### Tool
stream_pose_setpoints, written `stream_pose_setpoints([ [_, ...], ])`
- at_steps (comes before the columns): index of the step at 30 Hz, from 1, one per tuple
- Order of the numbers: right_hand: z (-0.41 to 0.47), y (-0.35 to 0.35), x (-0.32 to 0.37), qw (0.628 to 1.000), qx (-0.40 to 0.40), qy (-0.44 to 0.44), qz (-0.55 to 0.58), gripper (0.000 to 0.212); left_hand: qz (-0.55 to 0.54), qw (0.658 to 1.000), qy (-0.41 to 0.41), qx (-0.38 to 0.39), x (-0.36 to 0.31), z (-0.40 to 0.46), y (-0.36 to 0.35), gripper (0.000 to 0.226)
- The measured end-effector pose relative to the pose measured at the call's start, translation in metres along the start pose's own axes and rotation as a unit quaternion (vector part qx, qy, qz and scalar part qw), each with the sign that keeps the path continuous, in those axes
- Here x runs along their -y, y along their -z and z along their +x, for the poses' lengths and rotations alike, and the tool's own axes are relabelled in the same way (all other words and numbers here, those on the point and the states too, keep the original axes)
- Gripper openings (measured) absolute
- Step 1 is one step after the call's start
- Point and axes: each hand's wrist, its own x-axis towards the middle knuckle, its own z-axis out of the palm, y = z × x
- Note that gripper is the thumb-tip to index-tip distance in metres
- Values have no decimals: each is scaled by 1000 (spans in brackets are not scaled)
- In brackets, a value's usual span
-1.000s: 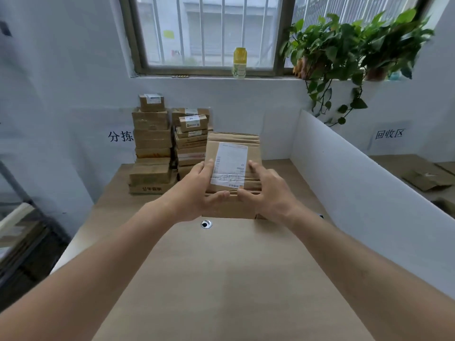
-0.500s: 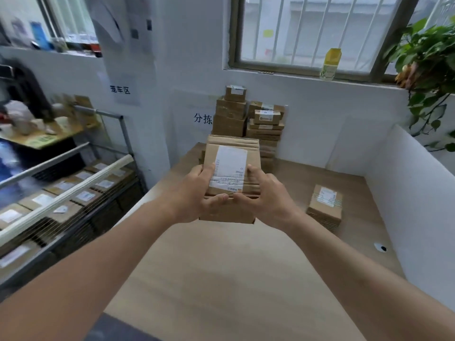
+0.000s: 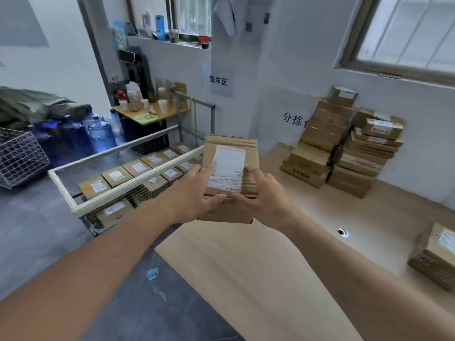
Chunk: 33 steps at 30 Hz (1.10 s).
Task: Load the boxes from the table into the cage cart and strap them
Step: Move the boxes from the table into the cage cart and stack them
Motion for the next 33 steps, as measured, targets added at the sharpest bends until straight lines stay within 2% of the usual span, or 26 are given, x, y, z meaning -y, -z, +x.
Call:
stream_pose_setpoints([
  [7,63,-108,84,999,39,14,-3,76,1,999,43,19,137,-14,55,96],
  [14,115,-189,143,995,97,19,24,76,-13,996,83,20,236,-24,87,96],
  [33,330,-355,175,966,233,82,70,72,-25,966,255,28,433,65,110,103],
])
